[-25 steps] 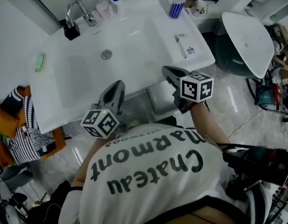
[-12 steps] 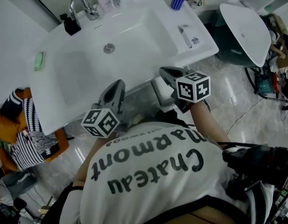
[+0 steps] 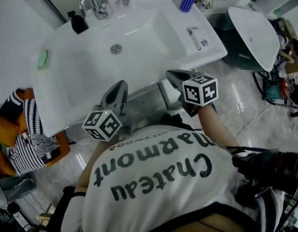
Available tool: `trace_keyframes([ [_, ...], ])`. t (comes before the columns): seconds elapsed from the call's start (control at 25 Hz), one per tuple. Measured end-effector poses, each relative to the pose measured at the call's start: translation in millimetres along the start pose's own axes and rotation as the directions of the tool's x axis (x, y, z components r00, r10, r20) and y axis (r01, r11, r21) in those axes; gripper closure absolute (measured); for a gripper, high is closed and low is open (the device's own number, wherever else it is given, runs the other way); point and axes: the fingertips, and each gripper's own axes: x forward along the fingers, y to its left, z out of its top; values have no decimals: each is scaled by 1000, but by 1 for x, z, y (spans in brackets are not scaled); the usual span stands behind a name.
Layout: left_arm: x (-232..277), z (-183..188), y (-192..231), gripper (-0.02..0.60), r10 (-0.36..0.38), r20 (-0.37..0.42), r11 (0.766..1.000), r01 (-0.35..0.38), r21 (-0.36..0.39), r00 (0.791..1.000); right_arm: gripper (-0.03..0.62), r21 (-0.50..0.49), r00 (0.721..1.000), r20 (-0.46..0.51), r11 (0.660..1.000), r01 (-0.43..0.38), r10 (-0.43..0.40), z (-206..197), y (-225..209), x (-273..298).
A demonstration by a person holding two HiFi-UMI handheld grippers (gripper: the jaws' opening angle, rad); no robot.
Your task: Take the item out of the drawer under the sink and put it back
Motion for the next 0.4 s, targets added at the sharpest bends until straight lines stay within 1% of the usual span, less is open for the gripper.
trace_keyframes([
  [0.4,-10,-4,4,574,29,-11,1000,-29,-3,1000,583,-3,1000,-18,1000,15,-15,-8,2,-3],
])
